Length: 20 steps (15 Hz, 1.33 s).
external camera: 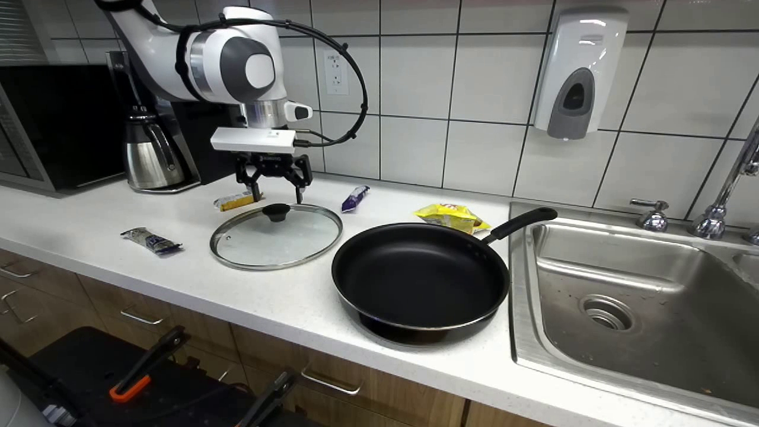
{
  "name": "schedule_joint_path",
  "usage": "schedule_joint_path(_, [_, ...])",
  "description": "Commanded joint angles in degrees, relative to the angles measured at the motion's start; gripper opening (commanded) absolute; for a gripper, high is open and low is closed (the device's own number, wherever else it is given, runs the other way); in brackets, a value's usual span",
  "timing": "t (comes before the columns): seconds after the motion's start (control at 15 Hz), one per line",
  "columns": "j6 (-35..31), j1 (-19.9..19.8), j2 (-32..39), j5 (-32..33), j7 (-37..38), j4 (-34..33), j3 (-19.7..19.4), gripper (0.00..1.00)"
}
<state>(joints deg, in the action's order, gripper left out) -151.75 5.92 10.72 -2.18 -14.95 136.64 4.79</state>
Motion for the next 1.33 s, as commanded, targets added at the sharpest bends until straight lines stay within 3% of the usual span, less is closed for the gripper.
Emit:
schedule_joint_path(0.0, [0.14, -0.97, 0.0, 0.38, 0.31, -0.07, 0.95, 1.0])
schedule_joint_path(1.27, [-0.05, -1.04, 0.79, 2.47, 1.39, -1.05, -0.18, 1.0])
